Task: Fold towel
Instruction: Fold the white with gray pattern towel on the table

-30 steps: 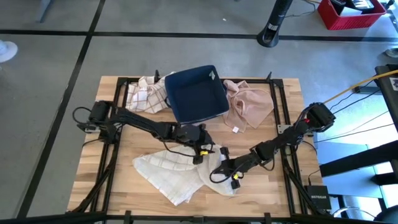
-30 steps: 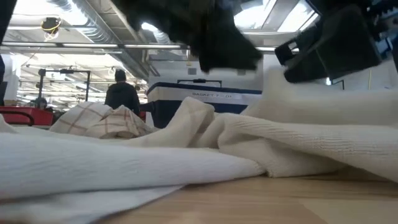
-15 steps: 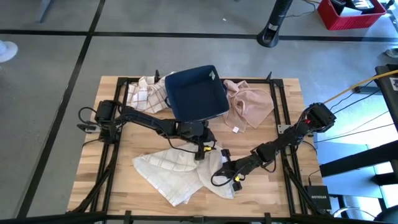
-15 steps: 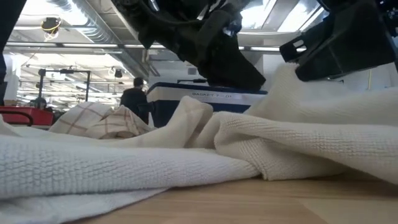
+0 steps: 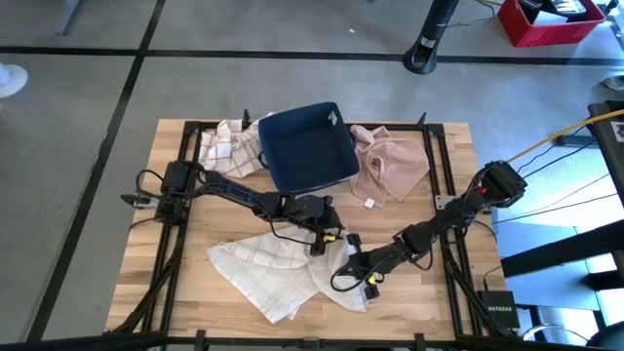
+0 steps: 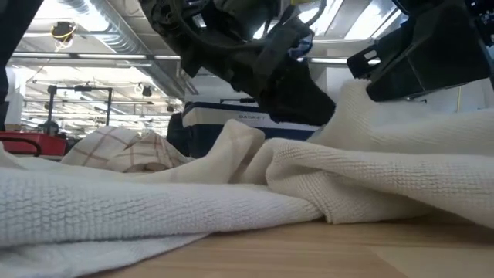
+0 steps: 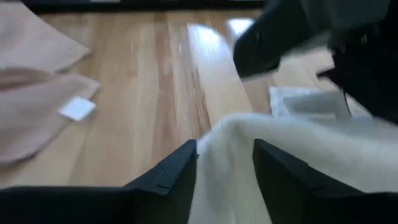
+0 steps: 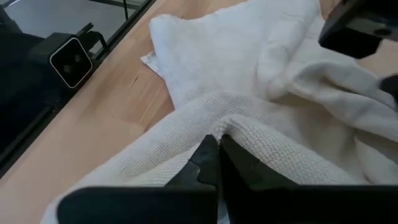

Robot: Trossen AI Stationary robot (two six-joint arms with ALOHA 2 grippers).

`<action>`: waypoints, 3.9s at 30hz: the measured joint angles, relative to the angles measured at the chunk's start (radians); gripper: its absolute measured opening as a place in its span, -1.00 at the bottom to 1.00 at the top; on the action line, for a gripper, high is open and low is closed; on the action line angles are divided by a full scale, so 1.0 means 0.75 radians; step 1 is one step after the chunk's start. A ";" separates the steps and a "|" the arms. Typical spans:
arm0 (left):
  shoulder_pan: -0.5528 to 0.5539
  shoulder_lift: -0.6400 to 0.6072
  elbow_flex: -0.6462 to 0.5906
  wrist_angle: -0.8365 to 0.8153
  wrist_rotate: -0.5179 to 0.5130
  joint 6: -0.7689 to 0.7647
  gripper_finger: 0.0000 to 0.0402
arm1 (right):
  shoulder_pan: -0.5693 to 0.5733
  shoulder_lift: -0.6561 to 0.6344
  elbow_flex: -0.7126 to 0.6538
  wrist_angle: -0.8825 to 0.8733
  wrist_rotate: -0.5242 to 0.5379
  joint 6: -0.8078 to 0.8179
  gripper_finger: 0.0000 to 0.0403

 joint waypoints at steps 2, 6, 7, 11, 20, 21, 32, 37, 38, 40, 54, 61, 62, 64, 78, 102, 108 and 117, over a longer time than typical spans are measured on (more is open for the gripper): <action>0.001 0.002 -0.002 -0.013 -0.001 0.014 -0.47 | 0.000 0.000 0.000 -0.002 0.000 0.000 -0.96; 0.003 0.003 -0.002 -0.065 -0.002 0.039 -0.86 | 0.000 0.000 0.000 -0.001 -0.001 0.000 -0.96; 0.003 0.003 -0.002 -0.078 -0.002 0.040 -0.93 | 0.000 0.000 0.000 -0.002 -0.001 0.000 -0.96; -0.011 -0.021 -0.003 -0.170 -0.052 0.012 -0.96 | 0.000 0.000 0.000 -0.027 0.002 -0.001 -0.95; -0.215 -0.401 -0.004 -0.557 -0.501 0.041 -0.99 | 0.000 -0.145 0.094 -0.491 0.217 -0.003 -0.95; -0.241 -0.436 -0.004 -0.592 -0.502 0.031 -0.98 | 0.000 -0.161 0.112 -0.550 0.253 0.000 -0.95; -0.488 -0.358 -0.014 -0.906 -0.504 -0.375 -0.99 | -0.042 -0.120 0.145 -0.518 0.280 0.050 -0.71; -0.551 -0.235 -0.014 -0.905 -0.493 -0.565 -0.93 | -0.065 -0.045 0.144 -0.529 0.216 0.041 -0.37; -0.554 -0.227 -0.014 -0.913 -0.484 -0.582 -0.92 | -0.065 -0.036 0.144 -0.527 0.206 0.040 -0.31; -0.557 -0.221 -0.014 -0.916 -0.462 -0.587 -0.88 | -0.065 -0.026 0.144 -0.528 0.199 0.040 -0.21; -0.440 -0.238 0.233 -1.016 -0.255 -0.656 -0.22 | -0.062 -0.025 0.144 -0.527 0.146 0.037 0.07; -0.349 -0.237 0.204 -1.109 -0.379 -0.802 -0.23 | -0.062 -0.025 0.144 -0.528 0.137 0.075 0.07; -0.342 -0.237 0.182 -1.115 -0.356 -0.807 -0.23 | -0.062 -0.025 0.144 -0.531 0.137 0.079 0.07; -0.344 -0.234 0.143 -1.120 -0.303 -0.826 -0.25 | -0.062 -0.025 0.144 -0.532 0.137 0.080 0.07; -0.364 -0.235 -0.047 -0.756 -0.189 -0.794 -0.31 | -0.062 -0.025 0.144 -0.530 0.137 0.052 0.07; -0.777 -0.343 -0.009 -0.774 -0.657 -0.050 -0.99 | -0.061 -0.025 0.339 -0.611 0.127 0.020 0.07; -0.767 -0.340 -0.057 -0.819 -0.688 -0.138 -0.99 | -0.075 0.019 0.340 -0.365 0.163 -0.100 0.07; -0.764 -0.340 -0.065 -0.926 -0.685 -0.210 -0.99 | -0.106 0.137 0.346 -0.334 0.126 -0.093 0.07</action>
